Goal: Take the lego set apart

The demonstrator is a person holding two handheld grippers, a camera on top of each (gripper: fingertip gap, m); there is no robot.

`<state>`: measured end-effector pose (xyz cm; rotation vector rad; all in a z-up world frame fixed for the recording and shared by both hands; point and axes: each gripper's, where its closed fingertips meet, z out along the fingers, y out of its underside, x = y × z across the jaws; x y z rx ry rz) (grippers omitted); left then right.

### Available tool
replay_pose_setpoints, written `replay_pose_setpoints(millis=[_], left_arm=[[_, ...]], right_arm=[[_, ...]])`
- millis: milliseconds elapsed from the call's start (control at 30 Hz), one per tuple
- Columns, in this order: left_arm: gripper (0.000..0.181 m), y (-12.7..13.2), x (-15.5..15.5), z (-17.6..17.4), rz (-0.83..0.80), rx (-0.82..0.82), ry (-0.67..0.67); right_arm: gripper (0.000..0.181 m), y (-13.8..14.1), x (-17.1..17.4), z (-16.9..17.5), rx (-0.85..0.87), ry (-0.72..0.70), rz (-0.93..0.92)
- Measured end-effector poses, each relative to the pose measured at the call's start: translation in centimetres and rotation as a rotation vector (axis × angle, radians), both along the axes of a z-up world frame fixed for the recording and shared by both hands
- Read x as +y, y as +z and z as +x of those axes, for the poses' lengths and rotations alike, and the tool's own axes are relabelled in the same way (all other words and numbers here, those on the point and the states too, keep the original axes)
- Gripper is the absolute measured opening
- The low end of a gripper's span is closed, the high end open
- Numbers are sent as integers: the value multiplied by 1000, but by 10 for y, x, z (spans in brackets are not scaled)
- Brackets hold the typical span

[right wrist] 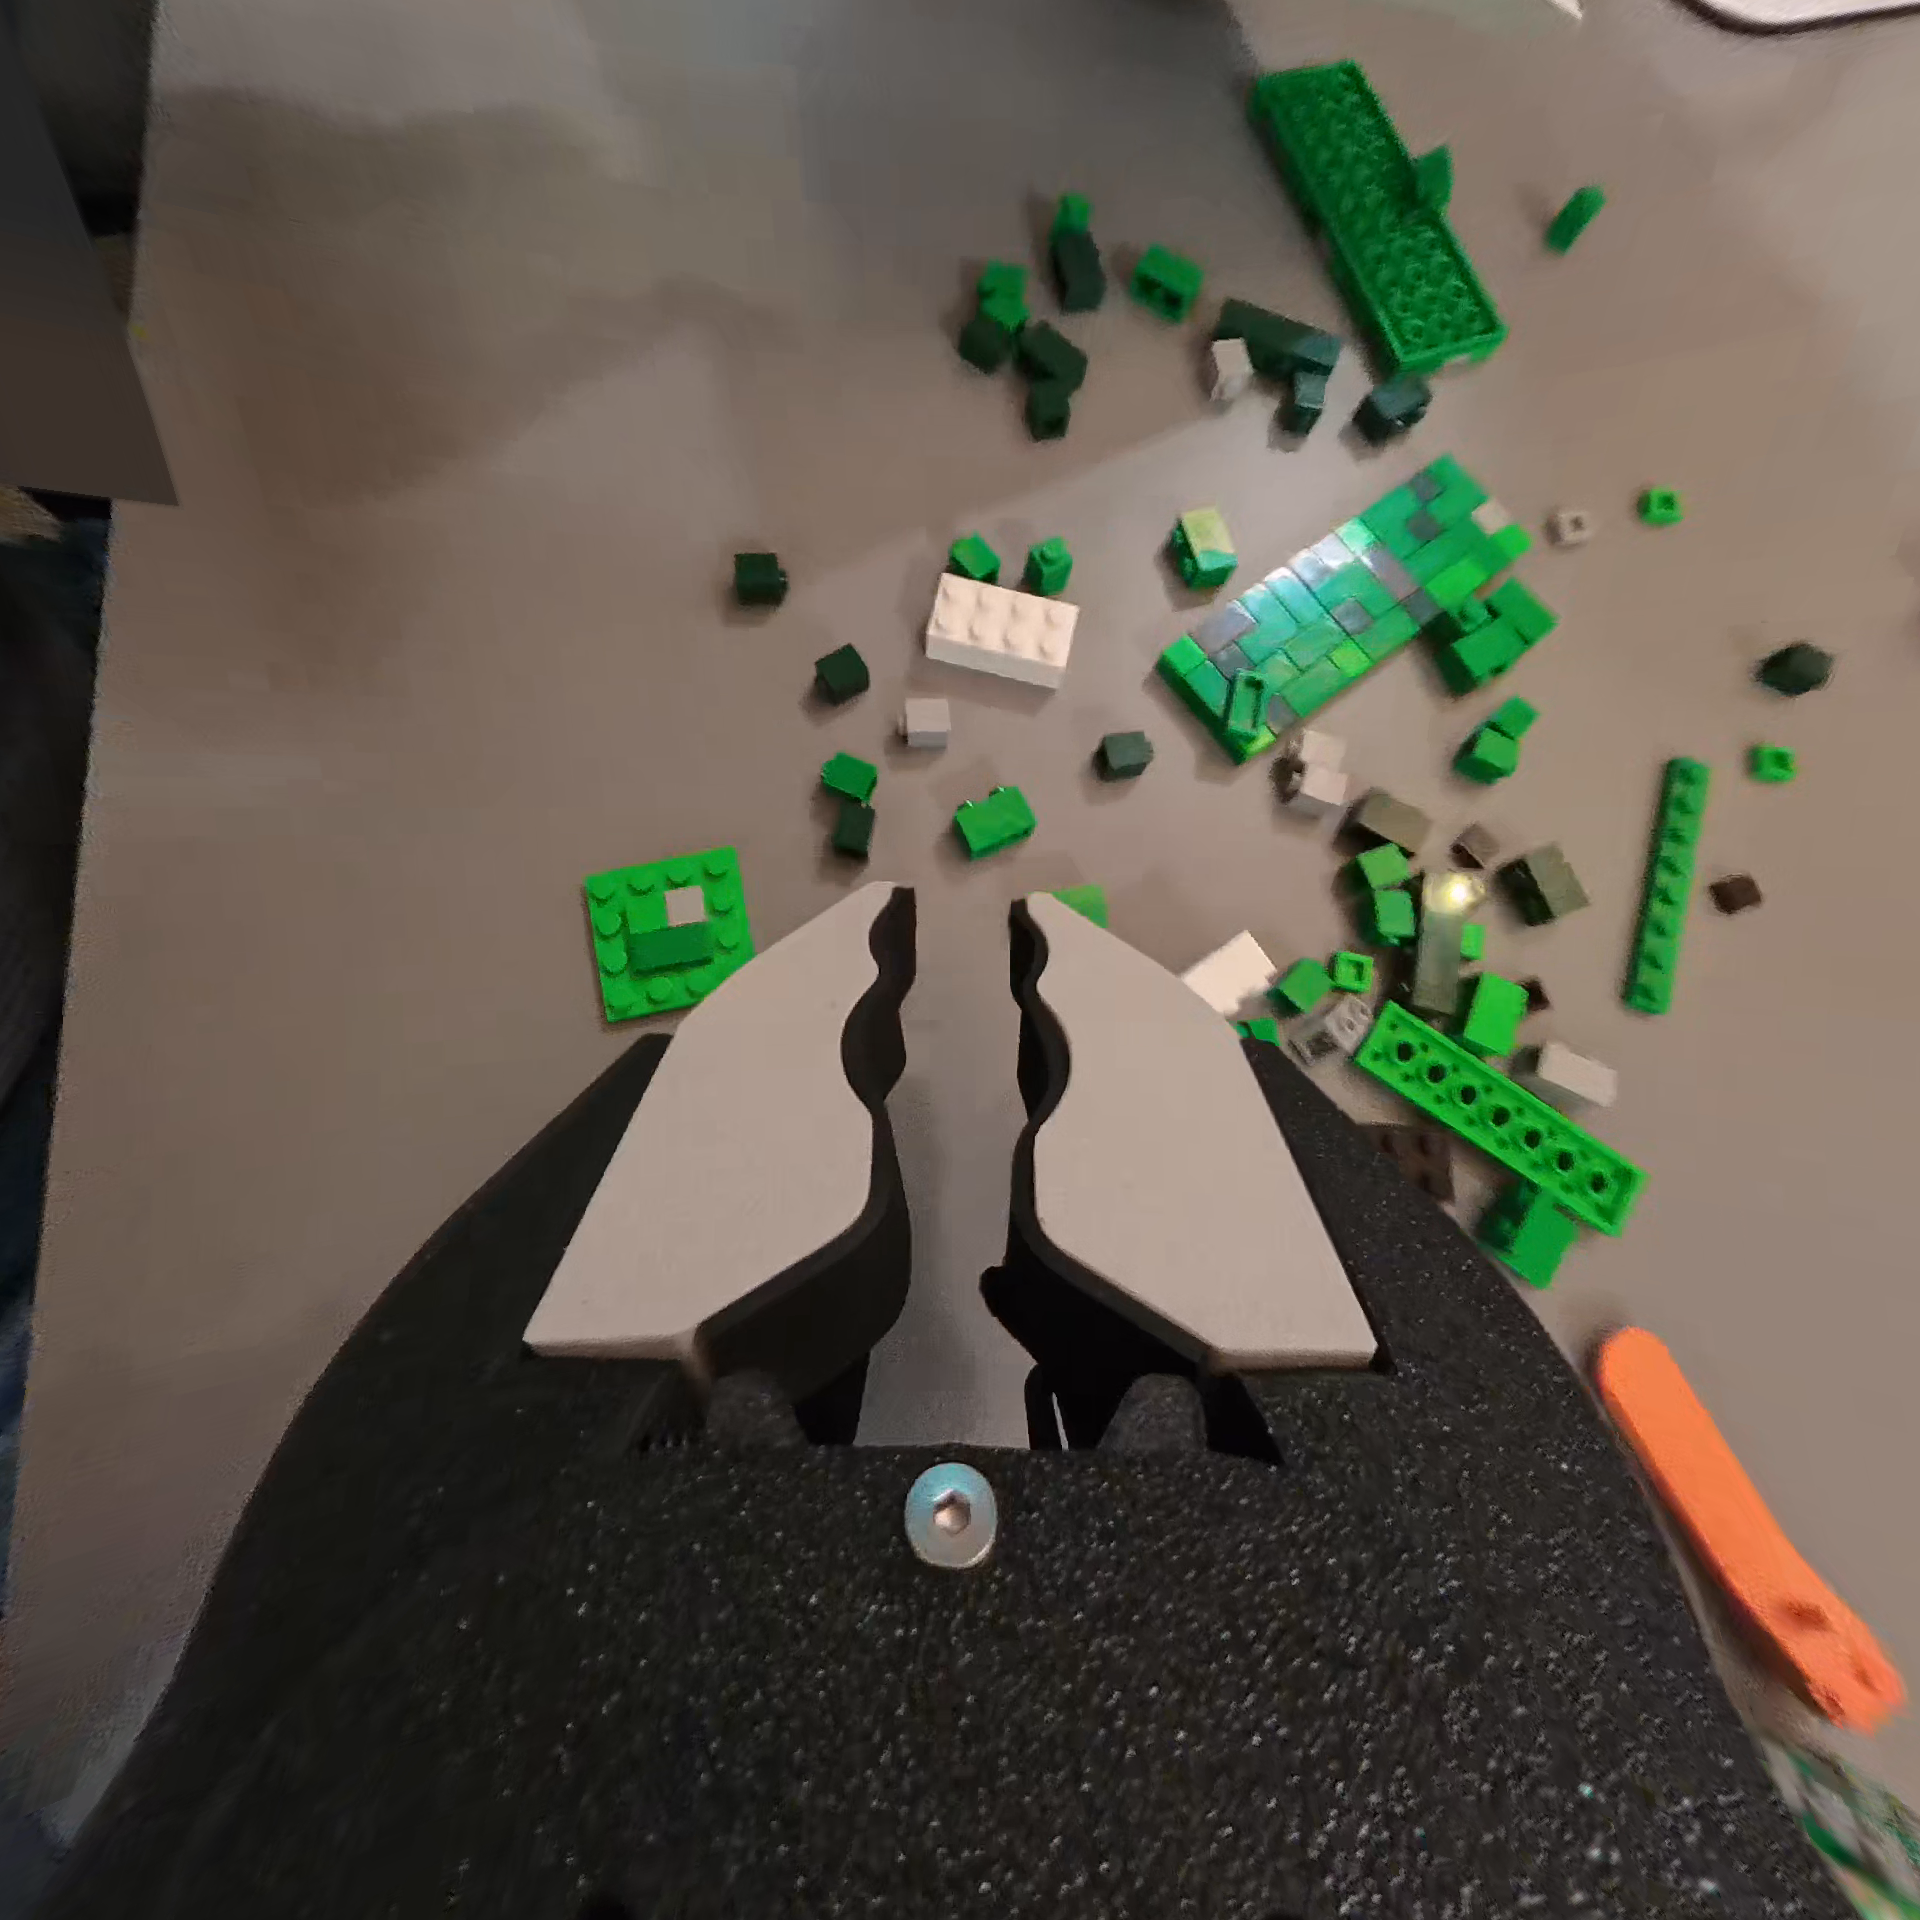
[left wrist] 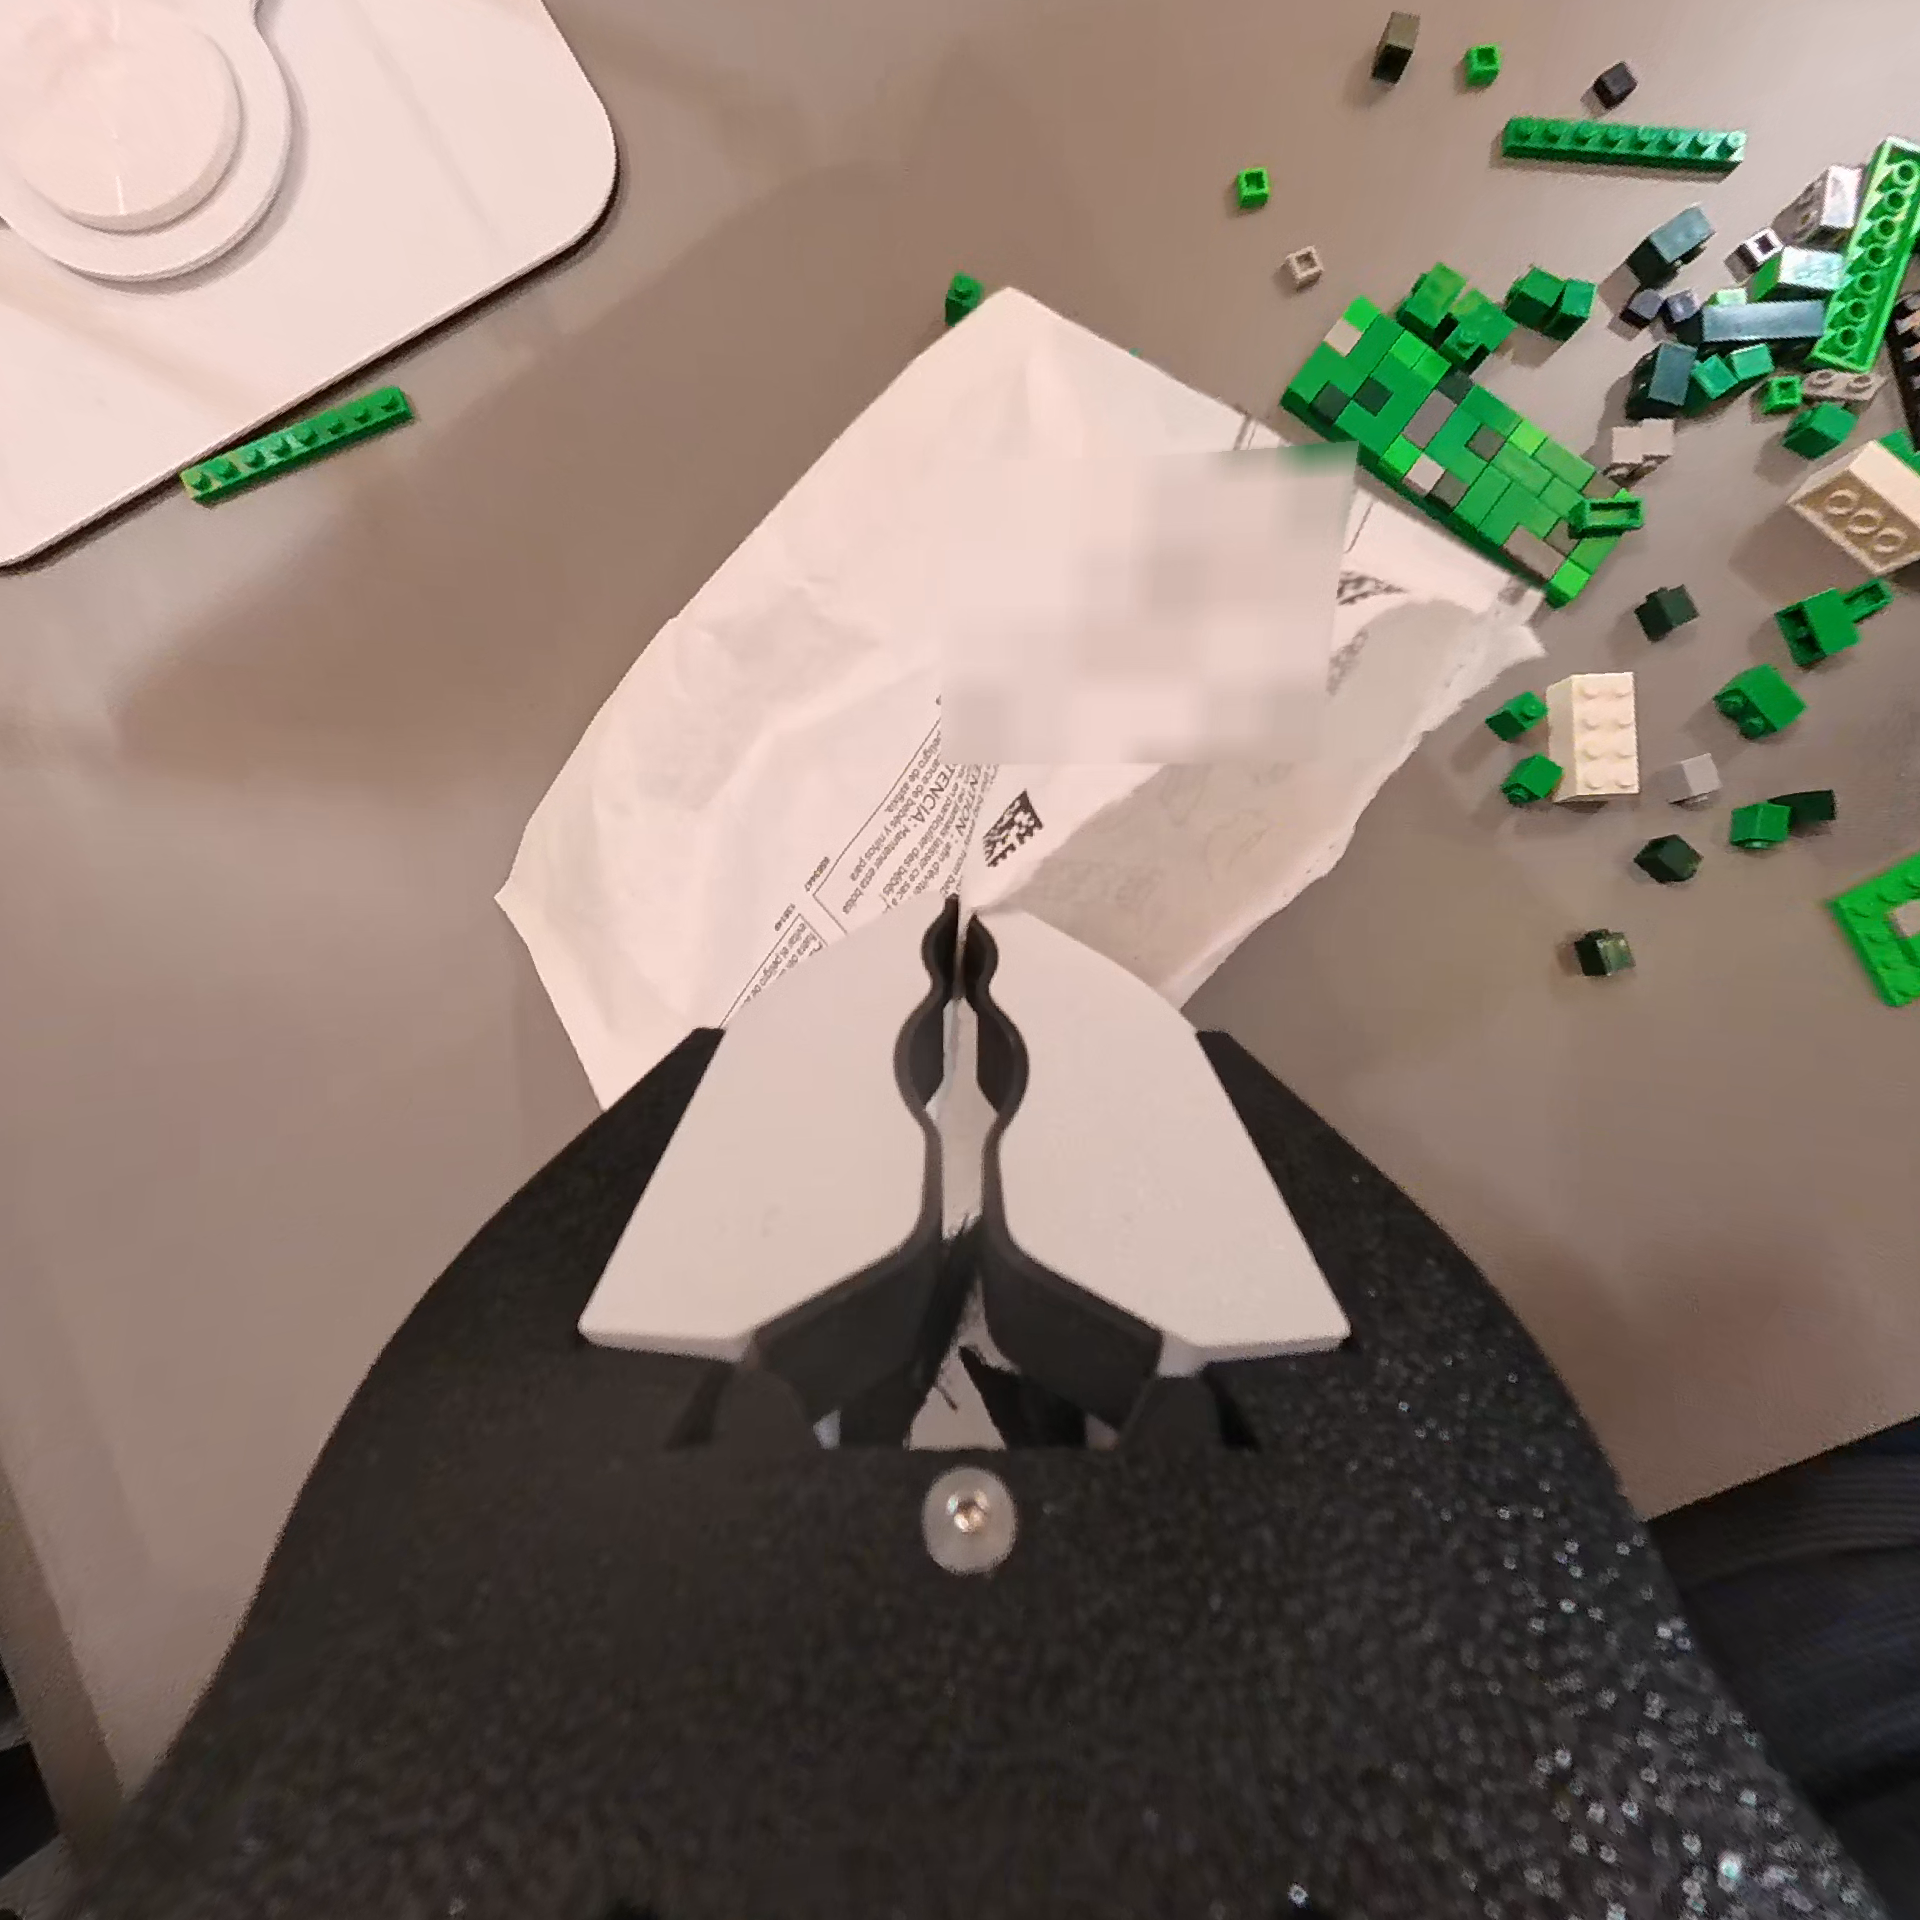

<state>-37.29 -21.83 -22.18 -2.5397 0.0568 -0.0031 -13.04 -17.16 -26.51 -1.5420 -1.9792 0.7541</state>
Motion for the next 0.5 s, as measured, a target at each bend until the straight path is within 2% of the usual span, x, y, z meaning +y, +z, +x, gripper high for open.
replay_pose_setpoints(millis=[33,300,500], left_arm=[[0,0,0,0,-1,1,-2],[0,2,-1,-2,7,-4,4],[0,3,-2,-5,13,-3,10]], right_arm=[[16,-2,-3,-4,-2,16,-2],[17,-6,-12,-50,-32,101,100],[18,3,15,-61,-34,7,208]])
